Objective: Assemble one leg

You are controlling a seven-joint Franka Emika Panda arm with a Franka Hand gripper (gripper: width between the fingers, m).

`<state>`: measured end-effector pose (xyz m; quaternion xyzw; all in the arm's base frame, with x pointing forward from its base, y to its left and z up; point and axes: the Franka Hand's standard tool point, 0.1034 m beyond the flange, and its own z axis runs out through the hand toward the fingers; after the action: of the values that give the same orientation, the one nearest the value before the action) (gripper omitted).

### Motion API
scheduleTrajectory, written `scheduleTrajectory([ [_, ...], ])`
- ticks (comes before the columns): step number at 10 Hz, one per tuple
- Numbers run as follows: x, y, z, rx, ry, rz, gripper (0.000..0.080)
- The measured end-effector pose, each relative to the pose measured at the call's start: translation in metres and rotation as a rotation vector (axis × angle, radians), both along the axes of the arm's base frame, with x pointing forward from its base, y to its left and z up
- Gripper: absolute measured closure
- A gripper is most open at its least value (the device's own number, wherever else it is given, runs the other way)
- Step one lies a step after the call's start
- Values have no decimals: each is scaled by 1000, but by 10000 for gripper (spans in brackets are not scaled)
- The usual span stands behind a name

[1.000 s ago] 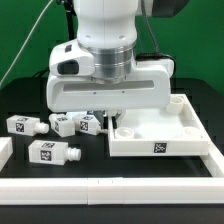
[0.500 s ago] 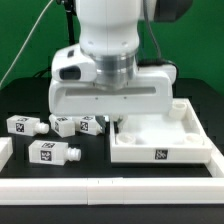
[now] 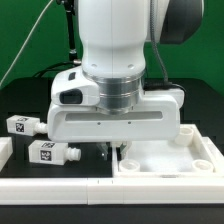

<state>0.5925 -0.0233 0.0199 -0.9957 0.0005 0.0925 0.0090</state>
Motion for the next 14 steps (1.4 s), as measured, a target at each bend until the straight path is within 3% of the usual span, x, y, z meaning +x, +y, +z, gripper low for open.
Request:
scheduleTrajectory([
  [11,2,1,-2,-15,34,-62,745],
  [12,2,2,-2,-15,34,-62,692],
  [13,2,1,0,-13,37,-63,692],
  [14,1,-1,11,-9,40,-61,484],
])
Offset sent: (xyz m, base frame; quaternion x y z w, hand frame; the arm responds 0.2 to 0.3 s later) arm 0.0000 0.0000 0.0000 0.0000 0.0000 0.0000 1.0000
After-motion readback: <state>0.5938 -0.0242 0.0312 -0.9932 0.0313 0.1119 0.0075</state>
